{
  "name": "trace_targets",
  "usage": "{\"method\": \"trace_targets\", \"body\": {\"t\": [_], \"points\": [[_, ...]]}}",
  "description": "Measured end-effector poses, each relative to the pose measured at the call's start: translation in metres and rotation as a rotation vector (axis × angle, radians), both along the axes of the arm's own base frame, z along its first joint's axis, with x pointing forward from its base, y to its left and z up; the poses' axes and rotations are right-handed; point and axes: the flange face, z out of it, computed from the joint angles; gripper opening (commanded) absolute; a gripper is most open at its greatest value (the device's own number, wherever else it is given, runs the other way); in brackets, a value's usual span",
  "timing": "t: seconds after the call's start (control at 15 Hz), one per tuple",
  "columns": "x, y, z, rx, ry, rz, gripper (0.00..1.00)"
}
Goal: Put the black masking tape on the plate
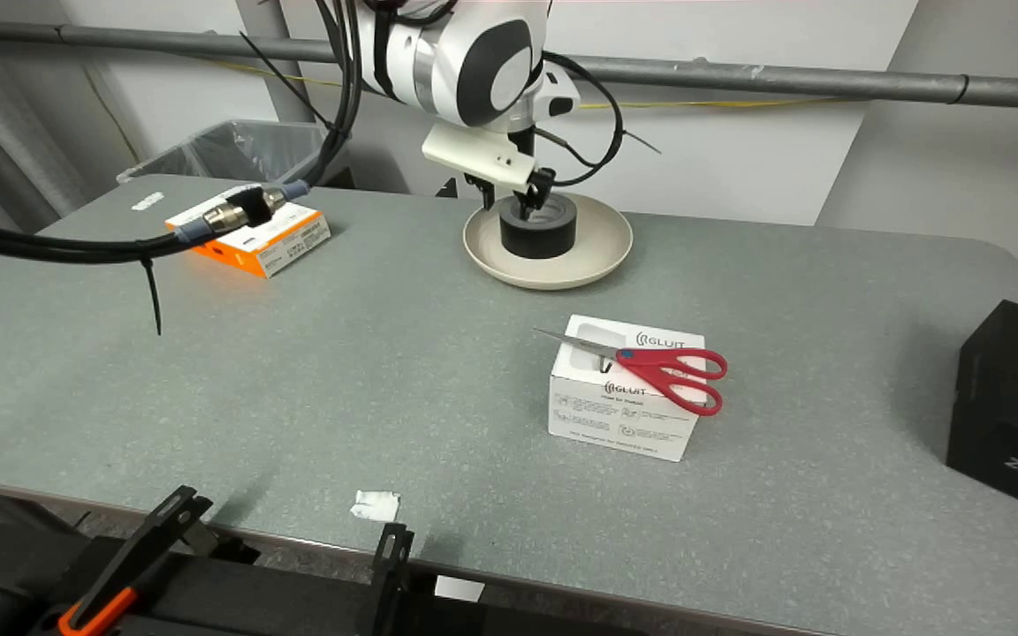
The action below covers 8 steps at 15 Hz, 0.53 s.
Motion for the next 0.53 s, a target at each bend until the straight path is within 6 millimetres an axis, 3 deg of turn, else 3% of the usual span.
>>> {"method": "trace_targets", "body": {"t": [0.53], "points": [[0.0031,0.0049,0.0028,0.0,-0.006,0.008,1.0]]}}
